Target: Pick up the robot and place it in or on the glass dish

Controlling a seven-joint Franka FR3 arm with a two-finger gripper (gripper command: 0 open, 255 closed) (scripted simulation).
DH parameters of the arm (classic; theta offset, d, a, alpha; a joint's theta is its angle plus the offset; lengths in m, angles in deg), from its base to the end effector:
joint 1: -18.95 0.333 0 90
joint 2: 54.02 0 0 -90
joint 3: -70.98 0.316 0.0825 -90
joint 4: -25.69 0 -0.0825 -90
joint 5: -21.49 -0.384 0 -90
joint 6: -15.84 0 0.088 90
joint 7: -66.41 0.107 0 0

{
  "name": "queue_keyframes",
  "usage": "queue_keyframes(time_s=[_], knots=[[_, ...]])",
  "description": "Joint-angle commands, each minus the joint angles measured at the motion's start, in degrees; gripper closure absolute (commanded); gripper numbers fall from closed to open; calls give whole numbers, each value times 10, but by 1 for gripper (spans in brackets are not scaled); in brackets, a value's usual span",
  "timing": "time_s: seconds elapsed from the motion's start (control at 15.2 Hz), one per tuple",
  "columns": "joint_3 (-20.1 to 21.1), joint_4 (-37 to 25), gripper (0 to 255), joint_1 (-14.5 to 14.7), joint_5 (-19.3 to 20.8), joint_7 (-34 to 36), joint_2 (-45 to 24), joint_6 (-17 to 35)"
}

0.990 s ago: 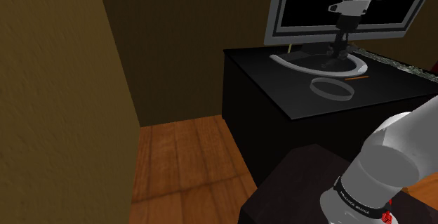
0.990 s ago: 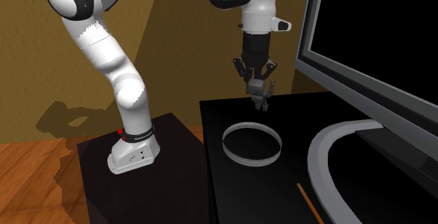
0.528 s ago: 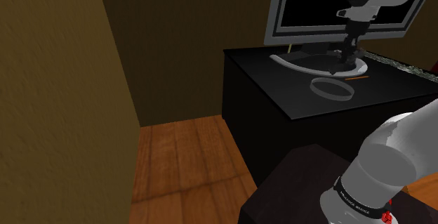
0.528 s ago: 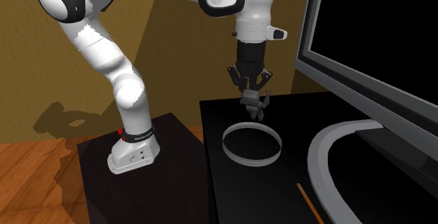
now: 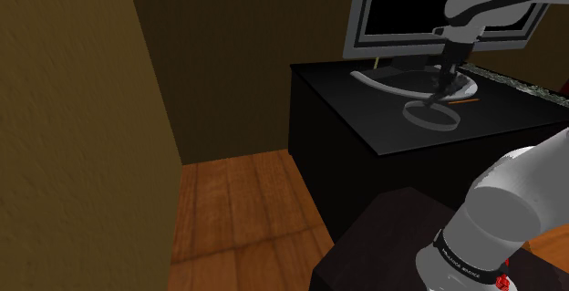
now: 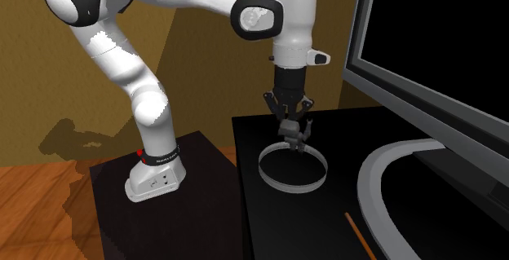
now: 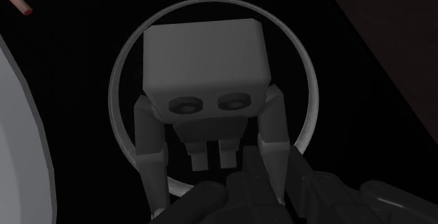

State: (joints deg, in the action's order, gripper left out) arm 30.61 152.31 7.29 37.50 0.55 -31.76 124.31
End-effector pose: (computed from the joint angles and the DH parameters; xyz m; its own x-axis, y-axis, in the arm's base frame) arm 0.2505 -0.3928 0.4944 0.9320 0.3621 -0.0166 0.3622 -0.9321 0.0032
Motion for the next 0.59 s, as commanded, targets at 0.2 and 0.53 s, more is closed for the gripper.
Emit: queue_keyframes(time_s=[0.2,0.53], knots=[[-7,19,255,0,1,-1,-6,25],[-7,19,255,0,1,-1,-6,25]])
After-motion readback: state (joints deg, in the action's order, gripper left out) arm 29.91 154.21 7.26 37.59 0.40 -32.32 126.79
